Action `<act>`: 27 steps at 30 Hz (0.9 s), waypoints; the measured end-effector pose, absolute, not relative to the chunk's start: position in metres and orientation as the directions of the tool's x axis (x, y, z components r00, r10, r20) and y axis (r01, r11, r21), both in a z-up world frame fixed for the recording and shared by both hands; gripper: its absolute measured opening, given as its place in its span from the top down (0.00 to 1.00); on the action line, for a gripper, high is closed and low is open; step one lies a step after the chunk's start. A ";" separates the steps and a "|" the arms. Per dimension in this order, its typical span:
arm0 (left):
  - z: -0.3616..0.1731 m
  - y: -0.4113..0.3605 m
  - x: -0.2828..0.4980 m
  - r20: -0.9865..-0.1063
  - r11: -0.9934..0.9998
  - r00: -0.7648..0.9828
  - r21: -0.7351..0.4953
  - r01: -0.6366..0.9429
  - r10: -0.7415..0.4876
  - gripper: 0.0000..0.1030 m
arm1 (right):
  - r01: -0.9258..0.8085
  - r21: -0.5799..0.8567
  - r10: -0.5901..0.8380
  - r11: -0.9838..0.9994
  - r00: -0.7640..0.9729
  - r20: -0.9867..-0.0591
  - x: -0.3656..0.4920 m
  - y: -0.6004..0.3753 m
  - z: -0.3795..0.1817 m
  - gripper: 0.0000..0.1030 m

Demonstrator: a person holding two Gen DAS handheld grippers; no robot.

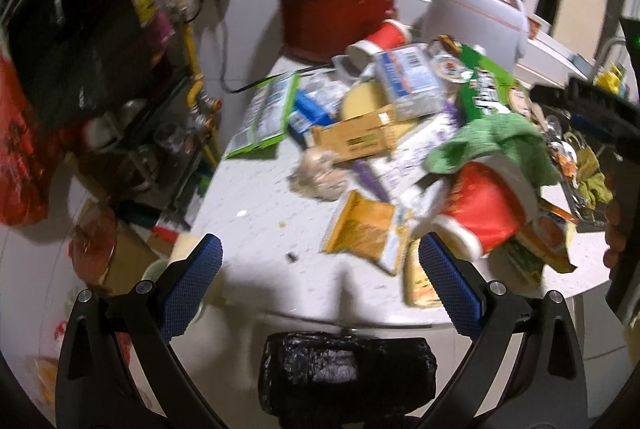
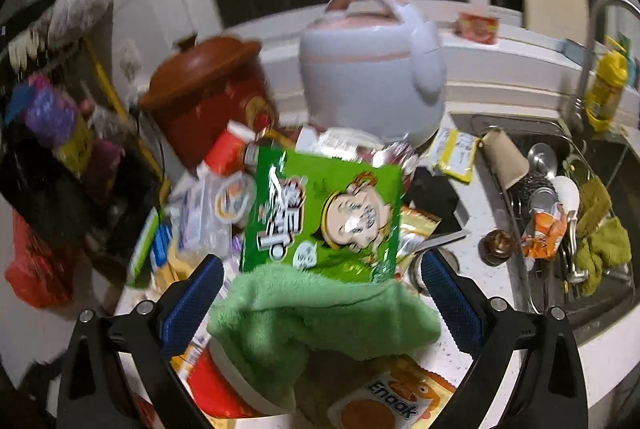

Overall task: Collect trash
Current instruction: 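Grasp the green towel with the right tool while the left tool grasps the red paper cup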

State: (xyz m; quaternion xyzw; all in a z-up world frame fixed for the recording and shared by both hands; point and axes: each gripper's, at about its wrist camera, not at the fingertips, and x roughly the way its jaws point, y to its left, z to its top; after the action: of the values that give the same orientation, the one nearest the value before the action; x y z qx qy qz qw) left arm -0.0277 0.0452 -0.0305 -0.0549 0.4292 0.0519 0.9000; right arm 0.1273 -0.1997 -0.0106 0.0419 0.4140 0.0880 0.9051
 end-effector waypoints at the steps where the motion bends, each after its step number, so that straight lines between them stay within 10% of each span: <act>1: -0.032 0.051 -0.030 -0.783 0.985 0.619 -0.060 -0.161 0.053 0.07 | -0.134 0.127 0.183 0.983 0.630 -0.755 0.124 -0.194 -0.016 0.05; 9: -0.046 0.068 -0.039 -0.811 0.976 0.582 -0.074 -0.204 0.060 0.07 | -0.164 0.047 0.139 0.985 0.615 -0.776 0.117 -0.180 -0.036 0.11; 12: -0.050 0.059 -0.039 -0.816 0.983 0.577 -0.076 -0.166 0.035 0.07 | -0.199 0.101 0.196 0.975 0.550 -0.811 0.128 -0.179 -0.048 0.59; 16: -0.054 0.037 -0.037 -0.823 0.993 0.568 -0.067 -0.094 -0.002 0.07 | -0.177 0.199 0.264 0.964 0.527 -0.808 0.133 -0.193 -0.050 0.85; 27: -0.067 -0.015 -0.011 -0.829 0.998 0.556 -0.050 0.041 -0.064 0.07 | -0.201 0.316 0.362 0.927 0.698 -0.618 0.103 -0.227 0.054 0.89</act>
State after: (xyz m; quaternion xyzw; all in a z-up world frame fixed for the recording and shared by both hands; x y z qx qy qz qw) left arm -0.0110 -0.0149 -0.0667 -0.0124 0.4703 -0.0298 0.8819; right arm 0.1030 -0.2274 0.0539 0.1128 0.3569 0.1538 0.9145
